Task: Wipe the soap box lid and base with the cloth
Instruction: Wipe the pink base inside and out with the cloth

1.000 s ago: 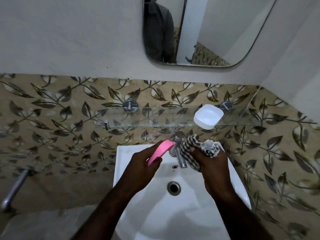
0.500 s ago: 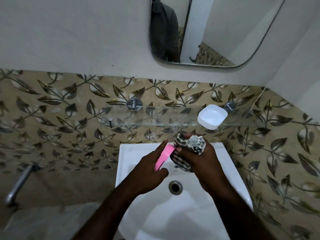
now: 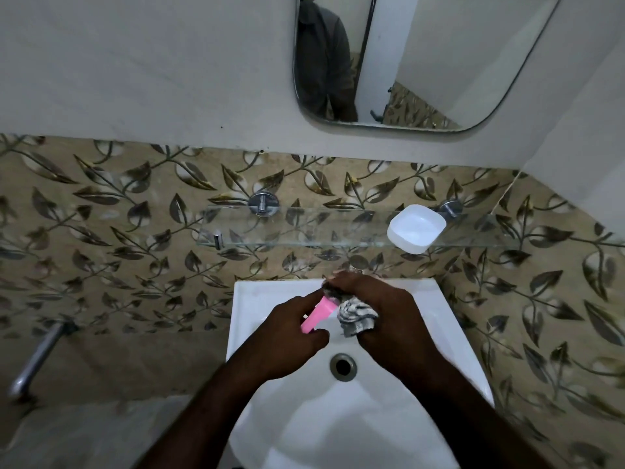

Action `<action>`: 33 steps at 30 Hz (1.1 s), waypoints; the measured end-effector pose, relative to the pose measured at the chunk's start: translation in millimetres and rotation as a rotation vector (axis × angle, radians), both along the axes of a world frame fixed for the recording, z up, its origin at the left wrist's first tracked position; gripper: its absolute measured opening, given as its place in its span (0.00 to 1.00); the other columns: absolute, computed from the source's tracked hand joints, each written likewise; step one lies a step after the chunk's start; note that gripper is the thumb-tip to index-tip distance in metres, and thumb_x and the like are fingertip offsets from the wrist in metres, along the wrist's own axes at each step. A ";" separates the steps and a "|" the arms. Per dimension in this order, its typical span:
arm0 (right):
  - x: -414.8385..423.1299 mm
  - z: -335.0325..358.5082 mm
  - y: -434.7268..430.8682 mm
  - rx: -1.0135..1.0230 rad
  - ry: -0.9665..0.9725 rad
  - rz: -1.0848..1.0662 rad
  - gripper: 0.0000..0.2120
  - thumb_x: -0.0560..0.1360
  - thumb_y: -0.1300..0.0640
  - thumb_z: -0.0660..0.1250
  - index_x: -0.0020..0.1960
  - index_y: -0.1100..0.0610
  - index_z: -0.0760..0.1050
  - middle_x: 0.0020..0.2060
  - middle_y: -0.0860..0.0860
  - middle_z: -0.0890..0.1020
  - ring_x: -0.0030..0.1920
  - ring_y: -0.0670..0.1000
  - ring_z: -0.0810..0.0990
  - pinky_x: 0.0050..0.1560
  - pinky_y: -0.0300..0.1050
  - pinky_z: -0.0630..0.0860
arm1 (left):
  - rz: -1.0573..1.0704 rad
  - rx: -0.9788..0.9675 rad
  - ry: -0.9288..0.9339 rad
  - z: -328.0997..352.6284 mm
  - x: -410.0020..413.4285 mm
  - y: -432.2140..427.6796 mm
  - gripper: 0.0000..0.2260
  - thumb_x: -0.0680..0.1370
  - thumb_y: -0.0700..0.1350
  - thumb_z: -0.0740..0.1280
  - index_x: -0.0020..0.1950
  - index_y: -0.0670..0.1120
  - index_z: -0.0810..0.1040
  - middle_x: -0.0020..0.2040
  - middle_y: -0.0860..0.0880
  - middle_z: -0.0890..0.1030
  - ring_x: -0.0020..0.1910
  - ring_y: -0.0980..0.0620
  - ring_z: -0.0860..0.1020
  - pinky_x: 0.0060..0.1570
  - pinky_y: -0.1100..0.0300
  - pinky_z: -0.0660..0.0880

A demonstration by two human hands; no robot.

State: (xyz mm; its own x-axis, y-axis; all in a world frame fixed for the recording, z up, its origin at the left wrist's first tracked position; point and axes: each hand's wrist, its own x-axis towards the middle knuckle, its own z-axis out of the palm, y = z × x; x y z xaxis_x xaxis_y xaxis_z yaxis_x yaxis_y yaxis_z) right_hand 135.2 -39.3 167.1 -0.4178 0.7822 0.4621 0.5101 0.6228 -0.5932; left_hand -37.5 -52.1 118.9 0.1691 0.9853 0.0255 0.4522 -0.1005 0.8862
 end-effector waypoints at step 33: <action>-5.7 -11.2 -7.6 -0.110 0.159 -0.044 0.32 0.64 0.74 0.66 0.56 0.41 0.77 0.54 0.33 0.79 0.57 0.31 0.76 0.60 0.27 0.68 | 0.124 -0.078 -0.040 -9.0 3.4 -1.6 0.15 0.66 0.52 0.73 0.50 0.59 0.76 0.41 0.56 0.80 0.33 0.62 0.76 0.31 0.71 0.68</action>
